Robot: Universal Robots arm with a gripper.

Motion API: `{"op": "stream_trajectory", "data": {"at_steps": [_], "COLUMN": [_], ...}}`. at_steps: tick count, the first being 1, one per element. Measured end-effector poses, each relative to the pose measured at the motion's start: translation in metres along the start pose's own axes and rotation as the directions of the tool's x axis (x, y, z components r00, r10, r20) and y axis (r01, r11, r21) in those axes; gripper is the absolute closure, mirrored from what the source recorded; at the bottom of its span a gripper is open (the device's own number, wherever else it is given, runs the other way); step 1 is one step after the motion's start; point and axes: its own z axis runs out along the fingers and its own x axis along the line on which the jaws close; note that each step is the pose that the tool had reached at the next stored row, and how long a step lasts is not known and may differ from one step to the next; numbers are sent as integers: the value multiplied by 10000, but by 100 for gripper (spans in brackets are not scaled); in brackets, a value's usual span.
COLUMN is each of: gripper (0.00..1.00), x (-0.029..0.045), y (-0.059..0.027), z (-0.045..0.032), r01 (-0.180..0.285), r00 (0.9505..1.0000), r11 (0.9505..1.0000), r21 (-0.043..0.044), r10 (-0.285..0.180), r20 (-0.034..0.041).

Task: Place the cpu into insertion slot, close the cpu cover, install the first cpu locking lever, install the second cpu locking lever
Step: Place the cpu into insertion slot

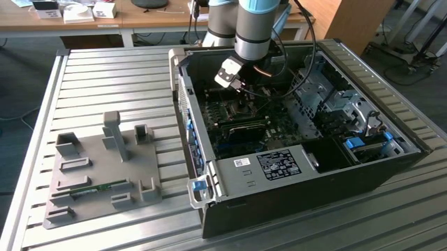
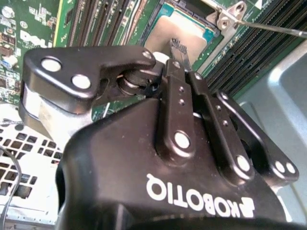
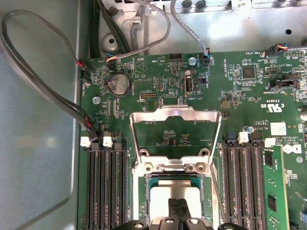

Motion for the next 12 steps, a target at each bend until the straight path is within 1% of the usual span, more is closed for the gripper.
{"op": "stream_trajectory", "data": {"at_steps": [6, 12], "gripper": [89, 89], "x": [-1, -2], "y": [-3, -4], "z": [51, 59], "r01": [1, 1], "r00": [10000, 10000], "r11": [10000, 10000], "r21": [1, 0], "r10": [-1, -1], "r20": [0, 1]}}
